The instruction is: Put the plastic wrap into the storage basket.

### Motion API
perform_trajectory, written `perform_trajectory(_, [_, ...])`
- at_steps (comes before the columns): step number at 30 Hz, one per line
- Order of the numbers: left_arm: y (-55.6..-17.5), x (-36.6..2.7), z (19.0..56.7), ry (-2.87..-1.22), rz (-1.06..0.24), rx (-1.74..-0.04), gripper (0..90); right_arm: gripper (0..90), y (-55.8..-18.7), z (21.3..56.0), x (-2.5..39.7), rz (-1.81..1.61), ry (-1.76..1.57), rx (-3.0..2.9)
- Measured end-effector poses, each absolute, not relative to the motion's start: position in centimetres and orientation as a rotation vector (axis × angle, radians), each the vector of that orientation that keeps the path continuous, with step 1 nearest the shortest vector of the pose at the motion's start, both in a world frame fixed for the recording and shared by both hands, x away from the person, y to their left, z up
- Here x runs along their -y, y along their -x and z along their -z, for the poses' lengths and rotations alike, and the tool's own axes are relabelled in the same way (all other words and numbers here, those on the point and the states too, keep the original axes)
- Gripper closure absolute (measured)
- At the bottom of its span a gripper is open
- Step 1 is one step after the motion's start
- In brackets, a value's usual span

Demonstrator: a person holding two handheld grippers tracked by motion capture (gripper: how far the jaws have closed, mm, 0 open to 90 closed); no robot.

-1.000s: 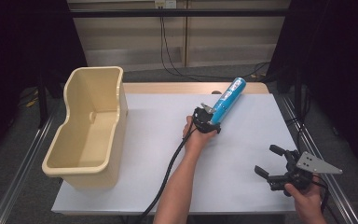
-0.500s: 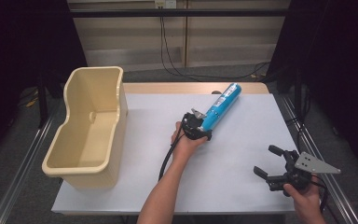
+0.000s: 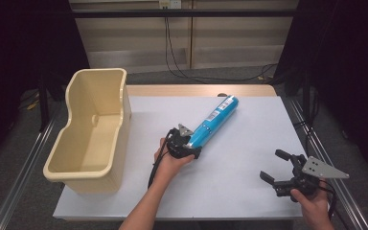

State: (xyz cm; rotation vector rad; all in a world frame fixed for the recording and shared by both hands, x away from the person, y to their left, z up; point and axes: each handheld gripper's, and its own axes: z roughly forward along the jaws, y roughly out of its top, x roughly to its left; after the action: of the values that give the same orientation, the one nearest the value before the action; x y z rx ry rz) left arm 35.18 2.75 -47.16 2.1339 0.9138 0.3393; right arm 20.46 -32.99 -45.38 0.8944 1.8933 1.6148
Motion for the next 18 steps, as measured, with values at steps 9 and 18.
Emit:
perform_trajectory(9, [-31.8, -6.8, 47.2, -2.115, -0.335, -0.909, 32.3, 2.2, -20.4, 45.4, 32.8, -1.609, -0.897, -1.901])
perform_trajectory(18, [-29.2, -9.7, 47.2, -2.096, -0.331, -0.915, 32.2, 2.2, -20.4, 45.5, 32.6, -1.607, -0.892, -1.905])
